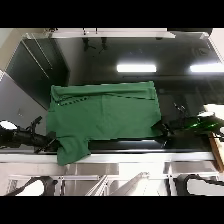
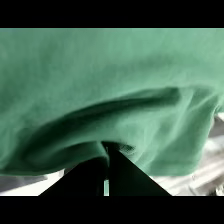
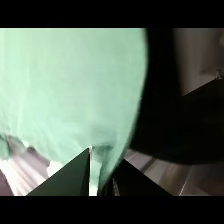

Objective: Fold the shirts.

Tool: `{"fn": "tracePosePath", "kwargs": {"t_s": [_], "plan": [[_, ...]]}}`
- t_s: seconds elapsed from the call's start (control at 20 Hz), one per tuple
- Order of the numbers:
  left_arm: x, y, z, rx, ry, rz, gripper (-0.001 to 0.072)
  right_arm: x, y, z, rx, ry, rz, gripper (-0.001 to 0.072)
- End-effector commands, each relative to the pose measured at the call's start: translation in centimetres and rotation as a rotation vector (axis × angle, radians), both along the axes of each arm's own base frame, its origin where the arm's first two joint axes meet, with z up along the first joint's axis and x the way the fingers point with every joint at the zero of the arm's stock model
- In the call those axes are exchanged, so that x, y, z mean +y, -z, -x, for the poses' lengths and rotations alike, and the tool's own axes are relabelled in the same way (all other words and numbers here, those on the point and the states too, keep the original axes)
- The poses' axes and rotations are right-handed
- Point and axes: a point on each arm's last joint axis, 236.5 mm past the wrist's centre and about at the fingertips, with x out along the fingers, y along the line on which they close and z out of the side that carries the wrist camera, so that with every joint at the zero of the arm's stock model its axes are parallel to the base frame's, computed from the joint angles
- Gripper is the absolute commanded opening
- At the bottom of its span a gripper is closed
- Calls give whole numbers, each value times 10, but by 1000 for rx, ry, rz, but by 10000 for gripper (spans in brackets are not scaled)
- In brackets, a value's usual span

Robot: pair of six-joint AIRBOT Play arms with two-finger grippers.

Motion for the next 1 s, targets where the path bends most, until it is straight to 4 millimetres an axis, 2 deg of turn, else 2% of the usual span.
{"fn": "tracePosePath", "kwargs": {"t_s": [0.0,0.05,0.1,0.2,0.3,0.35,0.45,0.55,0.65,0.7,0.8,0.95], "plan": [[10,-1,-14,-76,-14,-56,26,16,-4,6,10,-43,-33,153],[10,-3,-15,-82,-13,-58,26,16,-5,7,12,-46,-38,121],[9,-7,-14,-89,-9,-57,26,18,-8,9,12,-58,-51,13],[8,-19,-15,-124,7,-60,25,19,-20,15,9,-89,-102,12],[15,-42,-29,-229,6,-106,25,9,-35,7,-19,-71,-129,13],[21,-61,-43,-302,-10,-130,25,-2,-45,-2,-46,-42,-130,13],[37,-116,-81,-496,-88,-165,25,-20,-67,-26,-114,25,-127,13],[61,-167,-112,-670,-136,-233,25,-25,-99,-64,-235,94,-167,13],[77,-194,-135,-741,-151,-275,25,-27,-117,-97,-338,115,-146,13],[77,-200,-149,-755,-141,-259,25,-27,-122,-113,-375,112,-116,13],[67,-195,-180,-764,-78,-222,26,-27,-126,-145,-439,114,-60,13],[60,-164,-232,-729,-19,-201,26,-23,-117,-186,-483,121,-2,12]]}}
